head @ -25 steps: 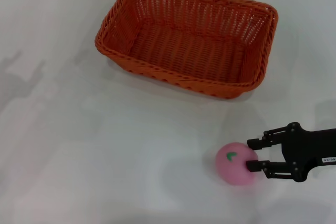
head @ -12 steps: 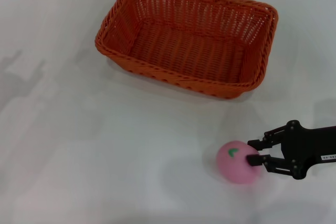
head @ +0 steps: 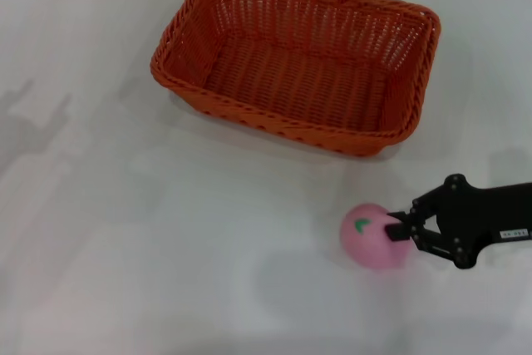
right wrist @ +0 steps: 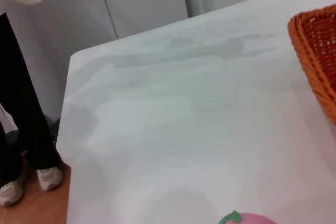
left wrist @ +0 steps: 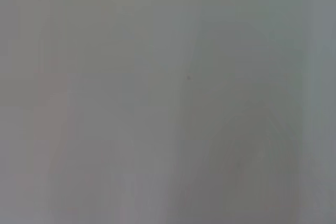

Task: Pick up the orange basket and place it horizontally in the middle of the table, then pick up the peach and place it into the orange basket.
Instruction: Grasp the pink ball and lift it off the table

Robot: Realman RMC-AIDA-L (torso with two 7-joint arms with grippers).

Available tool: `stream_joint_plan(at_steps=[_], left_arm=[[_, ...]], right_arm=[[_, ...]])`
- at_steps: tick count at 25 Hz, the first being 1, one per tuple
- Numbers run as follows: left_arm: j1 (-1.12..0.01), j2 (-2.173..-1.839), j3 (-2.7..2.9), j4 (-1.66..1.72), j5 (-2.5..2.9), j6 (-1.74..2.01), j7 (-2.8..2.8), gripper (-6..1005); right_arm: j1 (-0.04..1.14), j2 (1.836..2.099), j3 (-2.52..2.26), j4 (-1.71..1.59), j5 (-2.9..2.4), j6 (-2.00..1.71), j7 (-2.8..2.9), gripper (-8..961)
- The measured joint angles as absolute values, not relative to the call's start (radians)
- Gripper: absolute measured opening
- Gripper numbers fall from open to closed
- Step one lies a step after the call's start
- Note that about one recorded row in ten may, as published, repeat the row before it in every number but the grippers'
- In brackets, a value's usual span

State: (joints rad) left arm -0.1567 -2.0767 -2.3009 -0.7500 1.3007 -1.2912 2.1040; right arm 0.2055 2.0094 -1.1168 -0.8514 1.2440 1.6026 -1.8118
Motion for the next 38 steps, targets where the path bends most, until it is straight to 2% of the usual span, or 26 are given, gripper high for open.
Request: stream_joint_plan(at_steps=[7,22,38], left_arm=[[-0.156,-2.077,-2.301,-0.750,1.296,-1.295,2.105,669],[-0.150,-2.076,-2.301,-0.750,1.295,-1.298,2.105,669],[-0.149,-2.075,-2.301,-0.757,1.295,-1.298,2.105,668]], right_arm=[[0.234,2.009,-1.111,-0.851,1.267,1.586,-1.810,50],[0.256,2.004,-1.003,-0.870,1.305,1.559,-1.815,49],[0.289,2.002,-0.908,-0.966,1.378,1.710,-1.805,50]])
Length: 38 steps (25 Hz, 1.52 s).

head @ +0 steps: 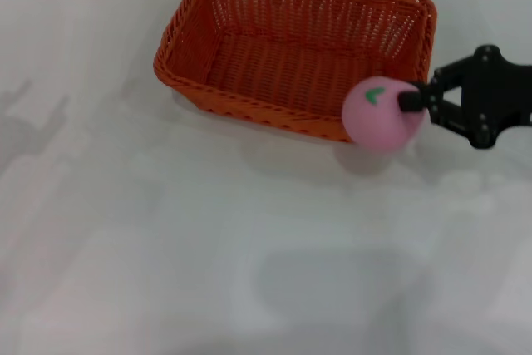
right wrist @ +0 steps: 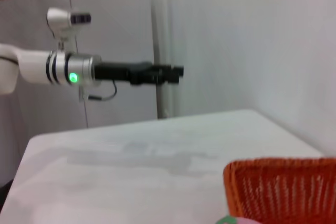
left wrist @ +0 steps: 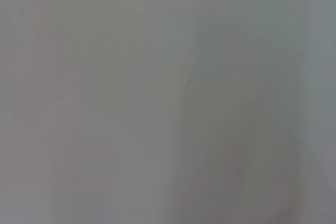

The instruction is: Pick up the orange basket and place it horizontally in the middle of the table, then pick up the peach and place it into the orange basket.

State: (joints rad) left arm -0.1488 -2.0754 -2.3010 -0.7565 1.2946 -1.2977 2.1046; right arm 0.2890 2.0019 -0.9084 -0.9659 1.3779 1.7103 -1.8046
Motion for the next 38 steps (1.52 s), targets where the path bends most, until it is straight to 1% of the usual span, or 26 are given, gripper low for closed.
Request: stream_joint_plan(at_steps=[11,18,23,34,38], left_arm=[[-0.156,-2.075,-2.300,-0.757,1.295,-1.299,2.108,668],[-0.160,-2.076,-2.299,-0.751,1.295,-1.299,2.124,668],[-0.160,-2.077,-2.298,-0.750,1.295,-1.301,2.124,669],[-0.159,-2.077,-2.295,-0.748,1.295,-1.317,2.125,669],[-0.157,-2.077,-2.299,-0.749,1.295,-1.323,2.125,669]], right_arm=[[0.399,2.007,-0.977,-0.858,1.379,1.496,-1.824,50],[0.412,2.008,-1.010,-0.805,1.381,1.419,-1.855,49],[0.404,2.010,-1.002,-0.774,1.416,1.388,-1.866,111],[0.363,2.005,-0.974,-0.770,1.466,1.388,-1.878,322],[0.347,2.005,-0.930,-0.773,1.477,1.434,-1.872,496]])
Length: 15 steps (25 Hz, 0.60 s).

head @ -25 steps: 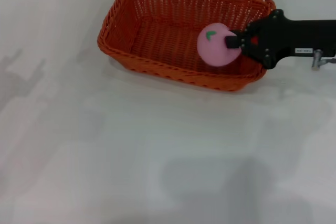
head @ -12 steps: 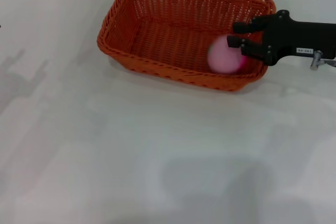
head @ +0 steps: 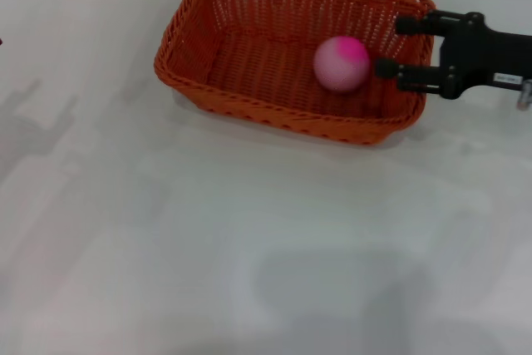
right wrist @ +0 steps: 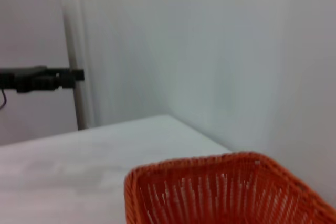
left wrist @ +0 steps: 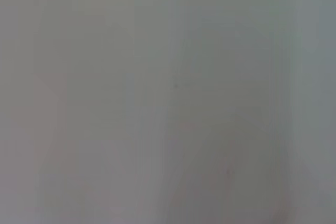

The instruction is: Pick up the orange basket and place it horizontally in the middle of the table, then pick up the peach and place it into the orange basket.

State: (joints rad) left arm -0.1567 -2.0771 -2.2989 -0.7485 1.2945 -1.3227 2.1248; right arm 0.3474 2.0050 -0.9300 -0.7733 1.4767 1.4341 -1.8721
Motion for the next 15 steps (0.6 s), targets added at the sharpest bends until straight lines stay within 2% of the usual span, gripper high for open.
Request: stream_joint_plan(at_steps=[6,15], left_arm=[[-0.150,-2.078,-2.308,-0.747,1.293,-1.315,2.132,668],[-0.149,-2.077,-2.374,-0.657,1.189,-1.324,2.251,669]], right_arm=[[0.287,2.004,-0.726,-0.767,1.500,1.565,-1.862,776],[0.198,2.003,-0.364,-0.501,1.535,1.595,-2.064,780]])
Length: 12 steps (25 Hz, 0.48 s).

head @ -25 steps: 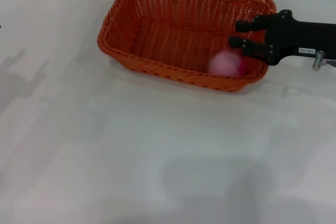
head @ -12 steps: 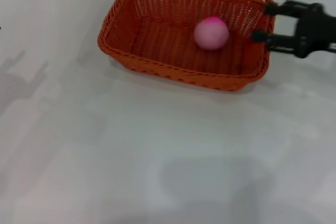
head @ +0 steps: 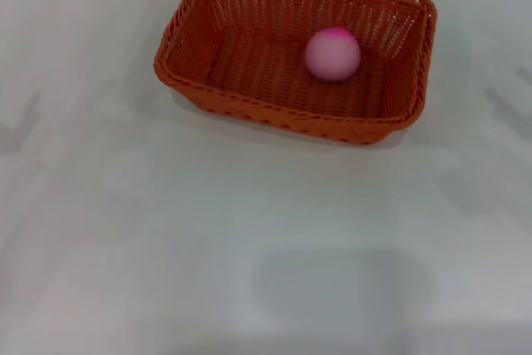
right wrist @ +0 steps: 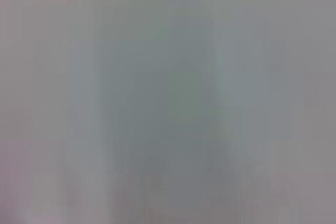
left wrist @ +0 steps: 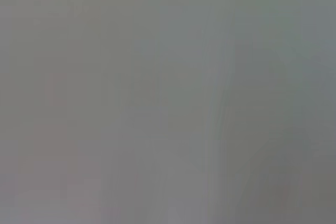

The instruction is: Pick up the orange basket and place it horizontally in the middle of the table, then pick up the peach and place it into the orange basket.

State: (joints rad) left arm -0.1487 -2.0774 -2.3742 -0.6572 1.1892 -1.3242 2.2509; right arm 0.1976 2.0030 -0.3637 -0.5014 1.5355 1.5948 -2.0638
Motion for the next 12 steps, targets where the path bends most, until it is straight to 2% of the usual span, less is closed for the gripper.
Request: stream_joint_plan(at_steps=[12], left_arm=[[-0.148,-2.078,-2.376,-0.560,1.027,-1.314,2.341,668]], right_arm=[[0.163,2.004,-0.202,-0.175,1.546,1.598,-2.489,779]])
